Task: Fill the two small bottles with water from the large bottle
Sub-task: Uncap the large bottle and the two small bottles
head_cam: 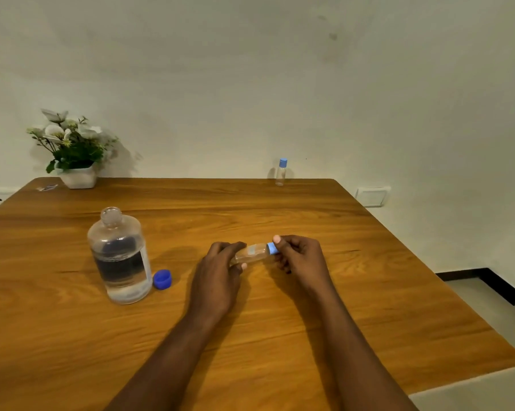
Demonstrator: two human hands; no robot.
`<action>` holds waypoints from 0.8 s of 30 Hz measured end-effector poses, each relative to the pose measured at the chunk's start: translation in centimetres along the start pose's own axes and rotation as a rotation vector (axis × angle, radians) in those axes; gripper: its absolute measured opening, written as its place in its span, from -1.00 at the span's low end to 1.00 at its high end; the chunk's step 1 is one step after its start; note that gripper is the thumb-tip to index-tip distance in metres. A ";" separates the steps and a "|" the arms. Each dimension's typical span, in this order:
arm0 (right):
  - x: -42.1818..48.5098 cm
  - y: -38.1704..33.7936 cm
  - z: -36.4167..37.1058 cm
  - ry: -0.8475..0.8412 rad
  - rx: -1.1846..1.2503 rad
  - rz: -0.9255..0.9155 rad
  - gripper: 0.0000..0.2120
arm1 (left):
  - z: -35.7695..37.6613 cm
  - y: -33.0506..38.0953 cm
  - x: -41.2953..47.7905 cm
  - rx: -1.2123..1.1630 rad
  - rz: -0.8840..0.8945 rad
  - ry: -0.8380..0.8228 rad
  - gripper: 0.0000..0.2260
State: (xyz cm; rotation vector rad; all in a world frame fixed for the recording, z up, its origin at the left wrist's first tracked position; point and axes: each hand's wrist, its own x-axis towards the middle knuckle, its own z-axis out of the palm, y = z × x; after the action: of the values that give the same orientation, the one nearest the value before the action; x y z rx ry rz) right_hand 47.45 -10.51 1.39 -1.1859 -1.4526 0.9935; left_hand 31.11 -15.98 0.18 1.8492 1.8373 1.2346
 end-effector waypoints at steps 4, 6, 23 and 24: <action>0.2 0.5 -0.5 -0.018 0.017 0.016 -0.82 | -0.6 0.0 -0.1 -0.068 -0.005 -0.007 -0.66; 0.0 0.6 -0.8 -0.053 0.005 0.004 -0.86 | -0.8 0.0 0.0 -0.052 0.001 -0.023 -0.68; -0.6 0.0 -1.2 -0.042 -0.004 0.097 -0.74 | -1.3 -0.7 0.1 -0.077 0.029 -0.090 -0.69; -0.5 0.0 -1.3 -0.055 0.012 0.097 -0.83 | -1.3 -0.7 0.1 -0.077 0.028 -0.088 -0.69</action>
State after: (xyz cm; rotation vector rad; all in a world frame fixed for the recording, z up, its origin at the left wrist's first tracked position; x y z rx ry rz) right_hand 48.72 -11.01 1.54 -1.2393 -1.4410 1.1070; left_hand 29.64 -16.26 0.51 1.8627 1.7004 1.1954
